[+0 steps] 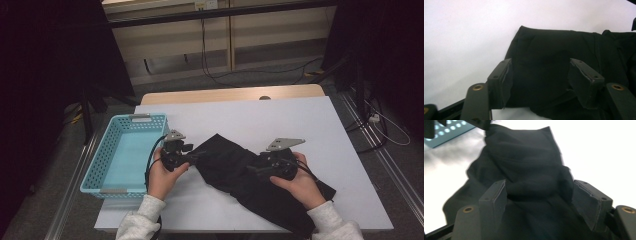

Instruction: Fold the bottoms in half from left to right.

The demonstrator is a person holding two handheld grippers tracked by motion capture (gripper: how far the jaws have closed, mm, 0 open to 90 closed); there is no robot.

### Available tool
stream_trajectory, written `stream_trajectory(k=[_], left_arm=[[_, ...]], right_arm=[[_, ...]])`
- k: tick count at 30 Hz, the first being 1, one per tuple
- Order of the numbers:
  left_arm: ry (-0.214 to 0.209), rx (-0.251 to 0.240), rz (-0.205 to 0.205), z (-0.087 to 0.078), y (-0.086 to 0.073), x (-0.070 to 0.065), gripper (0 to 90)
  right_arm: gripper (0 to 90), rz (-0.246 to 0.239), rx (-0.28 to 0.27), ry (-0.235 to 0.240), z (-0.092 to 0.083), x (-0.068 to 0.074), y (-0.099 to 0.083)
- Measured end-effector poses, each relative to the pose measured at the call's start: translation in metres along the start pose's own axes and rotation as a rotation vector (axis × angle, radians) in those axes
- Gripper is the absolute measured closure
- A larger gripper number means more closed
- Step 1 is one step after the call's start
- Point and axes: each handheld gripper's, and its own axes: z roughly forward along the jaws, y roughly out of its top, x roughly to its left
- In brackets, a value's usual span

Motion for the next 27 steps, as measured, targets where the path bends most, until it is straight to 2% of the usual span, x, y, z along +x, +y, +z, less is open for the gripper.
stream_trajectory(k=[3, 8, 13, 14, 17, 18, 19, 20, 21, 25, 27], left_arm=[[-0.001, 0.000, -0.014, 0.003, 0.000, 0.003, 40.2], [0.014, 0.033, -0.011, 0.008, -0.005, 0.007, 44.7], [0.027, 0.059, 0.000, 0.014, -0.007, 0.008, 47.7], [0.019, 0.064, -0.001, 0.016, -0.007, 0.008, 48.5], [0.013, 0.076, -0.010, 0.023, -0.009, 0.008, 51.7], [0.013, 0.079, -0.017, 0.025, -0.010, 0.009, 53.3], [0.013, 0.082, -0.018, 0.025, -0.011, 0.009, 54.6], [0.015, 0.090, -0.013, 0.026, -0.012, 0.009, 56.7], [0.014, 0.105, -0.005, 0.027, -0.013, 0.009, 58.9], [0.026, 0.119, -0.001, 0.030, -0.013, 0.008, 66.3], [0.015, 0.131, -0.003, 0.029, -0.012, 0.007, 71.5]], right_arm=[[28.9, 0.019, 0.006, -0.021, -0.003, -0.008, -0.004], [31.6, 0.040, 0.014, -0.058, -0.007, -0.019, -0.011], [41.4, 0.000, 0.063, -0.081, -0.003, -0.019, -0.017], [43.4, -0.004, 0.071, -0.079, -0.002, -0.019, -0.019], [53.8, -0.008, 0.101, -0.081, -0.001, -0.022, -0.024], [54.5, -0.007, 0.111, -0.078, -0.001, -0.022, -0.026], [58.3, -0.011, 0.120, -0.084, -0.001, -0.023, -0.027], [66.8, -0.017, 0.127, -0.083, -0.001, -0.023, -0.028], [68.6, -0.023, 0.134, -0.080, -0.002, -0.024, -0.029], [79.8, -0.010, 0.166, -0.083, -0.003, -0.026, -0.033], [87.6, -0.004, 0.165, -0.072, -0.004, -0.028, -0.035]])
